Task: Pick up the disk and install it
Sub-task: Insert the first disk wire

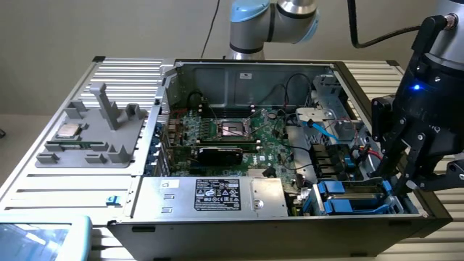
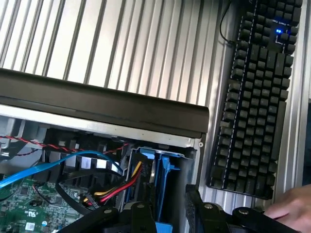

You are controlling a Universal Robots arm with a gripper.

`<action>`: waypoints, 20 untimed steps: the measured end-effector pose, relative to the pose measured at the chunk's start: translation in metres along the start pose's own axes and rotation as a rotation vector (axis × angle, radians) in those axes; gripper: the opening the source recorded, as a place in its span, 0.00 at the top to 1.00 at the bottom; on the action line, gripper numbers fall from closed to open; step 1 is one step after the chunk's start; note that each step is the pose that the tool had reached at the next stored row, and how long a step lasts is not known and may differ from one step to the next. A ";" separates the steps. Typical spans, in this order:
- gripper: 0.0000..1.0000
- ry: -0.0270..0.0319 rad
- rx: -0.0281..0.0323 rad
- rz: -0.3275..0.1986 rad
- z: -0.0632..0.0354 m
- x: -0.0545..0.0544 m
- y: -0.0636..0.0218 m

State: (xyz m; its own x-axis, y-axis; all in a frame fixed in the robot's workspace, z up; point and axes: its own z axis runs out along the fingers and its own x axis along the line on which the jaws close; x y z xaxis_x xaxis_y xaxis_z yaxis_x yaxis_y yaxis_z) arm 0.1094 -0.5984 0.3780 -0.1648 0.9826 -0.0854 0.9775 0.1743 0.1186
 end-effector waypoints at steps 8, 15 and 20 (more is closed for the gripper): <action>0.62 0.0422 0.0350 -0.023 0.0024 -0.002 -0.0009; 0.62 0.0535 0.0432 -0.050 0.0037 -0.003 -0.0012; 0.62 0.1025 0.0335 -0.045 0.0040 -0.008 -0.0024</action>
State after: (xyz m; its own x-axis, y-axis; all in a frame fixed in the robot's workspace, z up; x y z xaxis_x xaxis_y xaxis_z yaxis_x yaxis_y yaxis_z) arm 0.1090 -0.6073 0.3744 -0.2196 0.9755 0.0119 0.9724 0.2179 0.0836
